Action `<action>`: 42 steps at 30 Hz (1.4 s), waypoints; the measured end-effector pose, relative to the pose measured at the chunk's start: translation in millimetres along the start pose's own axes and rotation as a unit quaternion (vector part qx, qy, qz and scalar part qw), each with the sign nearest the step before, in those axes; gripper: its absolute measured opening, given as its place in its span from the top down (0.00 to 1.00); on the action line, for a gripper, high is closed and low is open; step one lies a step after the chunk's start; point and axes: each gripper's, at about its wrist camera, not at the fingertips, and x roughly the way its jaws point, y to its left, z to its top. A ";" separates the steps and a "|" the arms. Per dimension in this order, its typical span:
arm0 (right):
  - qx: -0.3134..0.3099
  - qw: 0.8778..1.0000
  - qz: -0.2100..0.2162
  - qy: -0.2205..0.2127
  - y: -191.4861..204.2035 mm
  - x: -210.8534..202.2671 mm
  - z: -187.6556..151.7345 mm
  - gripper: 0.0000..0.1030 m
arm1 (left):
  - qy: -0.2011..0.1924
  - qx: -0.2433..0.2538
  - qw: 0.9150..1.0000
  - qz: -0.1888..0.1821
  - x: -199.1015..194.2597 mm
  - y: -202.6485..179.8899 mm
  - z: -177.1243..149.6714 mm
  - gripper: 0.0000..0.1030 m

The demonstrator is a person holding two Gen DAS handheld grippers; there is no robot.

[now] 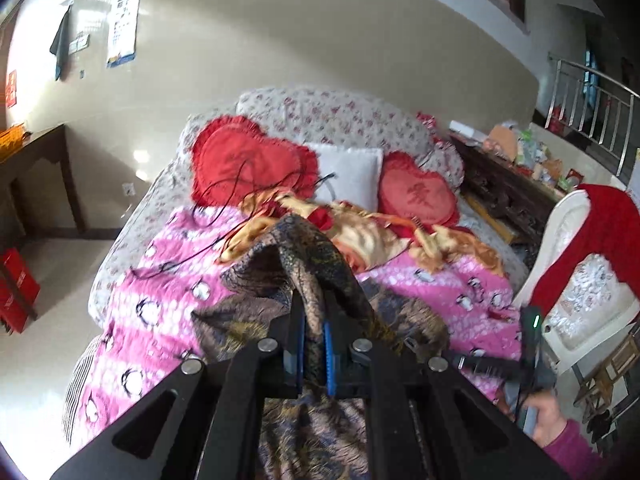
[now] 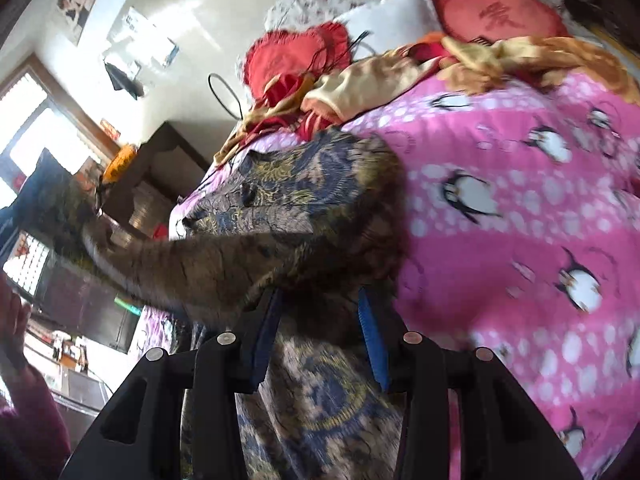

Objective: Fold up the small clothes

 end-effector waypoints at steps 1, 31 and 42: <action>0.019 1.000 0.003 -0.011 -2.1 1.7 10.2 0.65 | 0.008 -0.006 1.000 0.004 6.6 5.3 -5.0 0.93; 0.060 0.975 -0.215 -0.020 -56.1 43.0 63.2 0.89 | 0.213 -0.069 0.972 0.069 160.1 80.8 -147.1 0.49; -0.085 0.984 -0.153 0.036 11.6 10.2 8.3 0.70 | 0.186 -0.067 0.977 0.084 137.4 93.4 -149.7 0.37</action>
